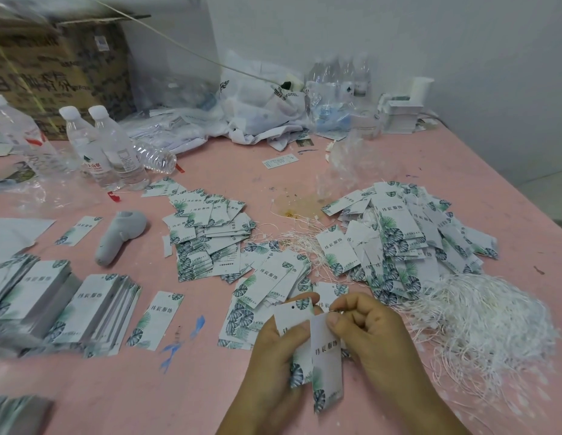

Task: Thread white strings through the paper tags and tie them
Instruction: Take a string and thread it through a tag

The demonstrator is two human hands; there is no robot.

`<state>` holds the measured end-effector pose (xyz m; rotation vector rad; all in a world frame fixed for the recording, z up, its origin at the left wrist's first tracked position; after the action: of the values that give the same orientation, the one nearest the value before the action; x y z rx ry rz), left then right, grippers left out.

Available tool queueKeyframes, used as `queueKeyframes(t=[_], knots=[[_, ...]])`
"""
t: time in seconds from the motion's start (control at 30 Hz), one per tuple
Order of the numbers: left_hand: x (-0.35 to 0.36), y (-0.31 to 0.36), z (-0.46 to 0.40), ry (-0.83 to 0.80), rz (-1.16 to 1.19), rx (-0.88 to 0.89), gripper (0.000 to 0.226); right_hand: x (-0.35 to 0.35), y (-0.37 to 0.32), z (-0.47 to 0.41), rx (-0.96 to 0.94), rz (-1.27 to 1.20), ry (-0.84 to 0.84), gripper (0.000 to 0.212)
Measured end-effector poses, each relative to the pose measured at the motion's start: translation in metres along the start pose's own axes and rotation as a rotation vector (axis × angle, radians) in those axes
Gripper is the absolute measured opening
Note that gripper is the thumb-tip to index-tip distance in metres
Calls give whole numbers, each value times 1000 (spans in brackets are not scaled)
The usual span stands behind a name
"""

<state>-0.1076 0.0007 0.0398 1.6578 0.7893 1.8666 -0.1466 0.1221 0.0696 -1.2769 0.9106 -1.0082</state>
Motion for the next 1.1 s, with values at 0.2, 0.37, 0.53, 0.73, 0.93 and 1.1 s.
queueKeyframes(t=[0.2, 0.37, 0.53, 0.73, 0.93, 1.1], knots=[[-5, 2, -2, 22, -121, 55, 54, 0, 0, -2, 5, 28, -54, 10], [-3, 7, 0, 32, -125, 115, 48, 0, 3, -2, 36, 52, -63, 14], [-1, 13, 2, 55, -210, 157, 44, 0, 4, -2, 72, 29, -61, 15], [0, 15, 3, 65, -259, 180, 31, 4, 2, -1, 105, 19, -122, 8], [-5, 13, 0, 126, -99, 131, 34, 5, 3, 2, 167, -4, -144, 11], [-22, 20, -8, 273, 156, 128, 28, -43, -8, -7, 181, -68, -51, 19]])
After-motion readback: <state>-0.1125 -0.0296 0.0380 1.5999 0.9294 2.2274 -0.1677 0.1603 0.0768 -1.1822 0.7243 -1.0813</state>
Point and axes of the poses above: each hand's wrist, its own z-axis away from the middle knuckle, its own x-axis out of the palm, y = z × x, the point moved 7 cm from there along -z, towards the middle knuckle, and after that the axes turned 6 degrees about x, right-handed, at the moved point
